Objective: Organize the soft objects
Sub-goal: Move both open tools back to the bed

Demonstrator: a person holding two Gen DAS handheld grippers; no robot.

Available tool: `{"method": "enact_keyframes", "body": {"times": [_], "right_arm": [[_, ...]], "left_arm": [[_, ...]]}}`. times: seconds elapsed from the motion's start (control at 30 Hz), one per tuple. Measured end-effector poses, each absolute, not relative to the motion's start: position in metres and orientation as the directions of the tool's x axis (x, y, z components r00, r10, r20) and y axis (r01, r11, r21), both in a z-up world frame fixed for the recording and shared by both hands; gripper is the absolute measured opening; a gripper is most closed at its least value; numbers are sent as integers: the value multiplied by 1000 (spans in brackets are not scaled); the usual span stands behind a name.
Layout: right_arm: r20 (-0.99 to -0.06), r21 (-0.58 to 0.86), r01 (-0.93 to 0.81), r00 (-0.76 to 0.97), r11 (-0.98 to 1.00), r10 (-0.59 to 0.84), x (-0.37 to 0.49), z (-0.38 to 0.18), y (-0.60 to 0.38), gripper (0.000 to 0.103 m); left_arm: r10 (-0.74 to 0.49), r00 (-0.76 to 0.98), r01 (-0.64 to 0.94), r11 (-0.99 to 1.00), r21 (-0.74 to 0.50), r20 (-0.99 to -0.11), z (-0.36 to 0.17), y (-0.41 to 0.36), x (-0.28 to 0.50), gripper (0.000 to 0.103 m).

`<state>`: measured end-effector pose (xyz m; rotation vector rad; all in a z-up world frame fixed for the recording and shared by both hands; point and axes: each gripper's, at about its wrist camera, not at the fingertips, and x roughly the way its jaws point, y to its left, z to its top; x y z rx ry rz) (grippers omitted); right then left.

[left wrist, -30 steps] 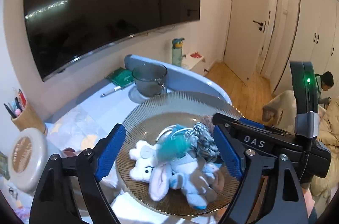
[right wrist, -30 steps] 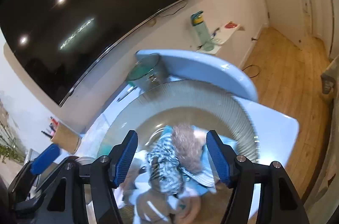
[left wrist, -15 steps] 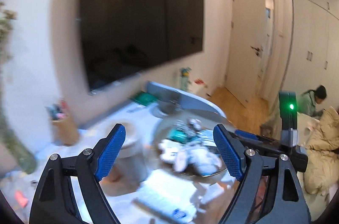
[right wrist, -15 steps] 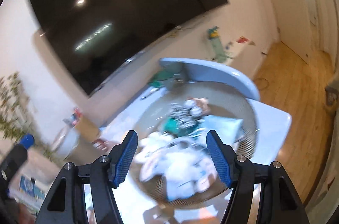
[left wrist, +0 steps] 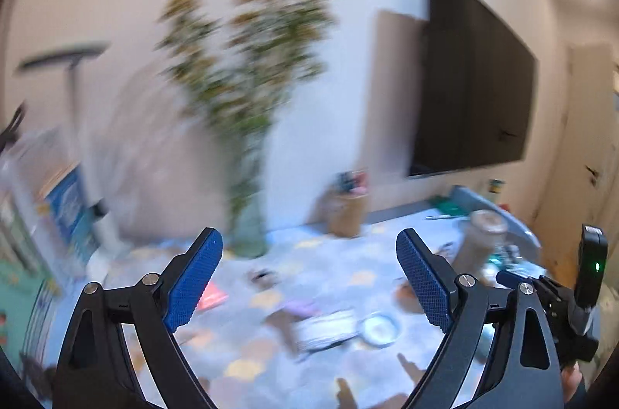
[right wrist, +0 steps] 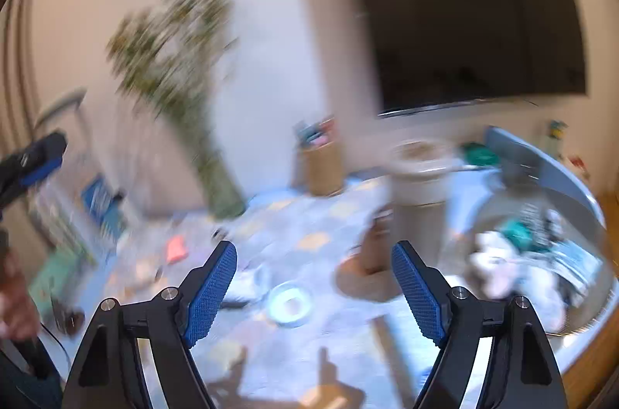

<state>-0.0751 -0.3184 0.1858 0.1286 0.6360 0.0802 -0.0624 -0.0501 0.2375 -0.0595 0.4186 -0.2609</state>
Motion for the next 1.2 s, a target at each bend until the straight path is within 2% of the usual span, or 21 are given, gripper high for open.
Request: {"method": "enact_keyframes", "body": {"times": [0.13,0.2,0.33,0.43,0.5,0.7,0.83,0.97,1.1,1.2], "right_arm": [[-634,109,-123,755,986,164,-47,152,-268,81],[-652,109,-158,734,981,190,-35,130,-251,81],[-653,132,-249,707,959,273,-29,80,-229,81],[-717,127,-252,645,959,264,-21,50,-220,81],[-721,96,-256,649,962,244,-20,49,-216,81],[-768,48,-242,612,969,191,-13,35,-209,86],[-756,14,-264,628,964,183,-19,40,-206,87],[-742,23,-255,644,967,188,-21,43,-211,90],[-749,112,-238,618,965,240,-14,62,-219,90],[-733,48,-269,645,962,217,-3,89,-207,90]], "left_arm": [[-214,863,144,972,-184,-458,194,3,-51,91],[-159,855,74,979,-189,-493,160,25,-45,91],[-134,801,-20,968,-249,-583,83,53,-35,91],[-85,759,-89,969,-232,-646,43,61,-28,90],[-90,734,-117,959,-257,-673,30,68,-25,90],[-222,716,-135,886,-444,-661,18,98,-21,91],[-238,722,-162,855,-493,-649,15,108,-24,91],[-190,737,-164,881,-444,-649,23,104,-28,91],[-150,737,-108,936,-334,-659,50,93,-28,91],[-142,757,-39,965,-261,-638,80,89,-22,91]]}}
